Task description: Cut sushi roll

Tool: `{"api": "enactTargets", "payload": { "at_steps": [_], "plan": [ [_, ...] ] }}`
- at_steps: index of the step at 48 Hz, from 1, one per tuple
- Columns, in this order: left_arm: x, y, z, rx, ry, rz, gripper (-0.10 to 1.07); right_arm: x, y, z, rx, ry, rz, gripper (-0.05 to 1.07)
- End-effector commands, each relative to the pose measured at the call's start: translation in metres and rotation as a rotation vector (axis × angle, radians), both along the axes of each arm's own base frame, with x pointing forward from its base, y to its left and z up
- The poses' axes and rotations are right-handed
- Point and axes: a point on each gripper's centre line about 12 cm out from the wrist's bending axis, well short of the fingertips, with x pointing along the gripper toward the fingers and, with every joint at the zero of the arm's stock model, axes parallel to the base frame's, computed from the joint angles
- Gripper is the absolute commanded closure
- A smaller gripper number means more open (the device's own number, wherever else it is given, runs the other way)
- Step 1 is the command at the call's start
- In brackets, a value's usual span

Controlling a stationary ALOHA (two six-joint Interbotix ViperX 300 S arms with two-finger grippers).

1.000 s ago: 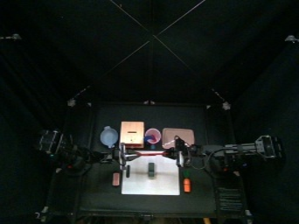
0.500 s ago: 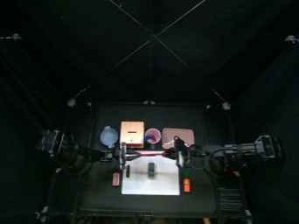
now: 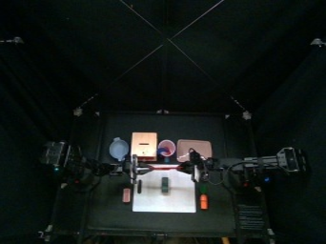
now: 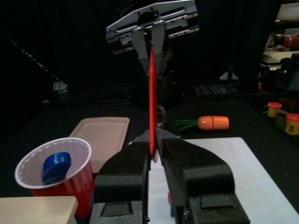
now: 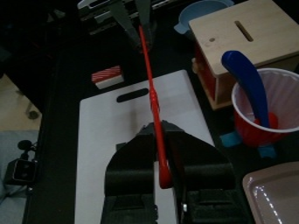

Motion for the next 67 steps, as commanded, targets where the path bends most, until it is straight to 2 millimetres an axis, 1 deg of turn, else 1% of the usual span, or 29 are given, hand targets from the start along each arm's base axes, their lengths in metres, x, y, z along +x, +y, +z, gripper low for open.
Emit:
{"api": "enactTargets", "payload": {
  "at_steps": [1,20,33,41,50,60,67],
  "plan": [
    [0.003,-0.001,0.007,-0.001,-0.033,-0.007,0.45,0.002,-0.004,0.009,0.0,-0.033,-0.016,0.67],
    [0.003,0.002,0.006,-0.036,-0.024,0.027,0.45,0.003,-0.003,0.009,0.001,-0.033,-0.014,0.67],
    [0.003,0.003,-0.001,-0.038,0.013,0.036,0.45,0.003,-0.001,0.007,0.002,-0.026,-0.006,0.68],
    [0.006,0.001,-0.011,-0.027,0.048,0.023,0.45,0.004,0.003,-0.006,0.013,0.012,0.003,0.68],
    [0.013,-0.009,-0.026,-0.023,0.09,-0.001,0.45,0.007,0.008,-0.029,0.024,0.09,0.017,0.68],
    [0.016,-0.021,-0.032,-0.021,0.107,-0.034,0.45,0.011,0.009,-0.042,0.029,0.146,0.022,0.69],
    [0.018,-0.029,-0.04,-0.022,0.137,-0.052,0.45,0.012,0.012,-0.052,0.03,0.185,0.033,0.7]
  ]
}}
